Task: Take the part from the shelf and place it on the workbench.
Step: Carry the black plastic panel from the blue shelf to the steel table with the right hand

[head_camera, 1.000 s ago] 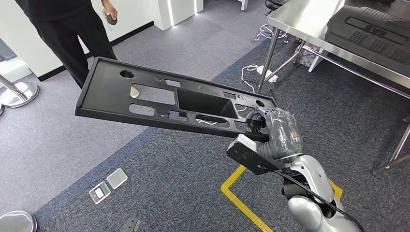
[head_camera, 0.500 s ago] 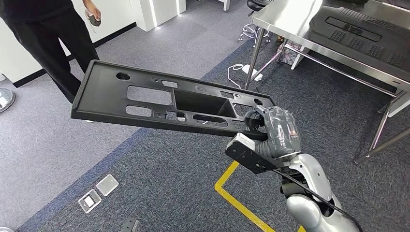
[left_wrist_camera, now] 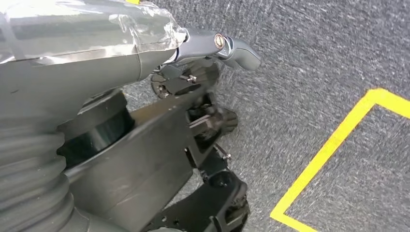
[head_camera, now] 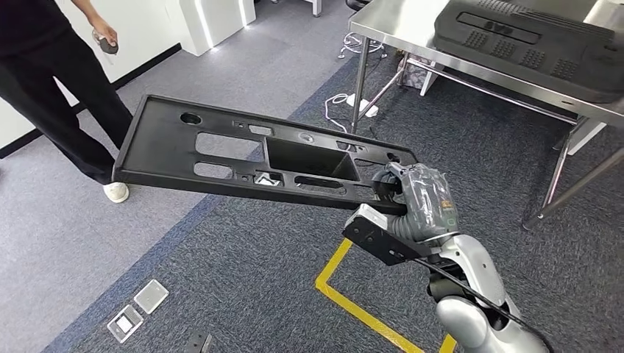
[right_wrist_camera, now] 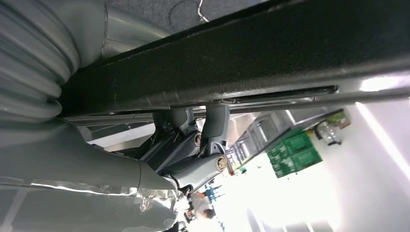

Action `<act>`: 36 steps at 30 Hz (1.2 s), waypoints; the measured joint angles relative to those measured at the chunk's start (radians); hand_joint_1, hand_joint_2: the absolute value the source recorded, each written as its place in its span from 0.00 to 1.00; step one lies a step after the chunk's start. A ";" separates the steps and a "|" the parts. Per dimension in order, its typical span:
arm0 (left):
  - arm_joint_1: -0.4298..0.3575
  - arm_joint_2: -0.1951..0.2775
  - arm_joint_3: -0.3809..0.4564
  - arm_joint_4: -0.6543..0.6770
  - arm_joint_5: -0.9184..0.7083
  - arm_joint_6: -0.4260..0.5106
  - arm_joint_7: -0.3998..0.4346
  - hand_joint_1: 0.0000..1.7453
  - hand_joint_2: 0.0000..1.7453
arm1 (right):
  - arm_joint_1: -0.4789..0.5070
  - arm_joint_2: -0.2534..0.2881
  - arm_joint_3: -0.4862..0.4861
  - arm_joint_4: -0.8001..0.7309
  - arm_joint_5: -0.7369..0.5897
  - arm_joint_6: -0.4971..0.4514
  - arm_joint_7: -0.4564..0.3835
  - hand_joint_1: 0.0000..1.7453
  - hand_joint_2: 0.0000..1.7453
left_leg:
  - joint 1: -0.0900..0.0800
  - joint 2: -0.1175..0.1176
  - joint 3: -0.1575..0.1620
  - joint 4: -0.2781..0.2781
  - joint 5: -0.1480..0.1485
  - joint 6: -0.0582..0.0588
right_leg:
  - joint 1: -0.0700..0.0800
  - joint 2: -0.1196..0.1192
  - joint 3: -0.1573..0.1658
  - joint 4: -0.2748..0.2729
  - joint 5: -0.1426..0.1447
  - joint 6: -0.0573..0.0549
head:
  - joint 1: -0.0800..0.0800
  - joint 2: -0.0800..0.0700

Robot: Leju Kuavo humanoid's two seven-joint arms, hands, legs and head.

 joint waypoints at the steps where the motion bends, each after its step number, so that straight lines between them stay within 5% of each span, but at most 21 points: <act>1: 0.001 0.000 0.000 0.000 0.000 0.000 0.000 0.00 1.00 | 0.000 0.000 0.000 0.000 0.000 0.000 0.000 1.00 1.00 | 0.000 -0.010 -0.029 0.065 -0.034 -0.002 | 0.001 0.005 0.000 0.000 0.000 -0.003 | -0.002 0.000; 3: 0.004 0.000 0.000 0.000 0.000 0.000 0.000 0.00 1.00 | 0.001 0.000 0.000 0.000 0.000 0.000 0.000 1.00 1.00 | 0.000 -0.017 -0.086 0.183 -0.079 -0.002 | 0.004 0.018 -0.001 0.002 0.000 -0.006 | -0.004 0.000; 4: 0.004 0.000 0.000 0.000 0.000 0.000 0.000 0.00 1.00 | 0.001 0.000 0.000 0.000 0.000 0.000 0.000 1.00 1.00 | -0.001 -0.017 -0.096 0.200 -0.074 0.000 | 0.005 0.025 -0.002 0.003 0.000 -0.007 | -0.004 0.000; 5: 0.005 0.000 0.000 0.000 0.000 0.000 0.000 0.00 1.00 | 0.002 0.000 0.000 0.000 0.000 0.000 0.000 1.00 1.00 | -0.001 -0.019 -0.086 0.177 -0.050 0.002 | 0.005 0.034 -0.001 0.004 0.000 -0.007 | -0.005 0.000; 8: 0.004 0.000 0.000 0.000 0.000 0.000 0.000 0.00 1.00 | 0.002 0.000 0.000 0.000 0.000 0.000 0.000 1.00 1.00 | -0.001 -0.046 -0.002 -0.017 0.045 0.013 | 0.006 0.057 -0.001 0.009 -0.002 -0.002 | -0.009 0.000; 12: 0.003 0.001 0.000 0.000 -0.001 0.000 0.000 0.00 1.00 | 0.002 0.000 0.000 0.000 0.000 0.000 0.000 1.00 1.00 | -0.004 -0.048 0.022 -0.082 0.065 0.027 | 0.004 0.078 -0.006 0.010 -0.002 0.019 | -0.012 0.000; 15: -0.002 0.000 0.000 0.000 -0.005 -0.002 0.000 0.00 1.00 | 0.000 0.000 -0.001 0.000 0.000 0.000 0.000 1.00 1.00 | 0.000 -0.028 0.025 -0.097 0.074 0.046 | 0.003 0.045 -0.034 0.076 -0.046 0.036 | -0.010 0.000; 18: 0.000 0.000 0.000 0.000 -0.008 -0.003 -0.001 0.00 1.00 | 0.001 0.000 -0.001 0.000 0.000 0.000 0.000 1.00 1.00 | -0.001 -0.008 0.024 -0.098 0.074 0.052 | -0.003 0.018 -0.120 0.258 -0.129 0.048 | -0.007 0.000; 20: 0.001 0.000 0.000 0.000 -0.008 -0.003 -0.001 0.00 1.00 | 0.003 0.000 -0.001 0.000 0.000 0.000 0.000 1.00 1.00 | -0.001 0.005 0.024 -0.097 0.072 0.050 | -0.007 0.013 -0.128 0.271 -0.113 0.053 | -0.006 0.000; 21: 0.001 0.000 0.000 0.000 -0.008 -0.003 -0.001 0.00 1.00 | 0.002 0.000 -0.001 0.000 0.000 0.000 0.000 1.00 1.00 | 0.000 0.011 0.026 -0.096 0.070 0.048 | -0.009 0.008 -0.101 0.218 -0.079 0.054 | -0.006 0.000; 23: 0.000 0.000 0.000 0.000 -0.008 -0.003 -0.001 0.00 1.00 | 0.002 0.000 -0.001 0.000 0.000 0.000 0.000 1.00 1.00 | -0.001 0.021 0.029 -0.091 0.063 0.039 | -0.007 -0.019 -0.033 0.079 -0.022 0.050 | -0.005 0.000; 25: -0.001 0.001 -0.001 0.000 -0.008 -0.002 -0.001 0.00 1.00 | 0.001 0.000 -0.001 0.000 0.000 0.000 0.000 1.00 1.00 | -0.004 0.028 0.032 -0.088 0.058 0.027 | -0.001 -0.033 -0.004 0.013 -0.007 0.037 | -0.007 0.000; 29: -0.002 0.001 -0.001 0.000 -0.007 -0.002 -0.001 0.00 1.00 | -0.001 0.000 -0.001 0.000 0.000 0.000 -0.002 1.00 1.00 | -0.001 0.026 0.034 -0.068 0.039 0.003 | 0.001 -0.008 -0.002 0.006 -0.005 0.010 | -0.011 0.000; 33: 0.001 0.001 -0.001 0.000 -0.006 -0.002 -0.001 0.00 1.00 | -0.004 0.000 0.000 0.000 -0.003 -0.002 -0.004 1.00 1.00 | 0.002 -0.013 -0.070 0.152 -0.065 -0.005 | 0.001 0.014 0.001 0.004 -0.005 -0.006 | -0.017 0.000; 35: 0.004 0.001 -0.001 0.000 -0.006 -0.002 -0.001 0.00 1.00 | -0.004 0.000 0.000 0.001 -0.005 -0.002 -0.004 1.00 1.00 | 0.001 -0.016 -0.099 0.189 -0.054 -0.003 | 0.004 0.031 0.003 0.005 -0.007 -0.008 | -0.017 0.000; 36: 0.004 0.001 -0.001 0.000 -0.006 -0.002 -0.001 0.00 1.00 | -0.004 0.000 0.000 0.002 -0.005 -0.002 -0.004 1.00 1.00 | 0.001 -0.019 -0.086 0.150 -0.022 0.001 | 0.005 0.039 0.005 0.006 -0.008 -0.008 | -0.018 0.000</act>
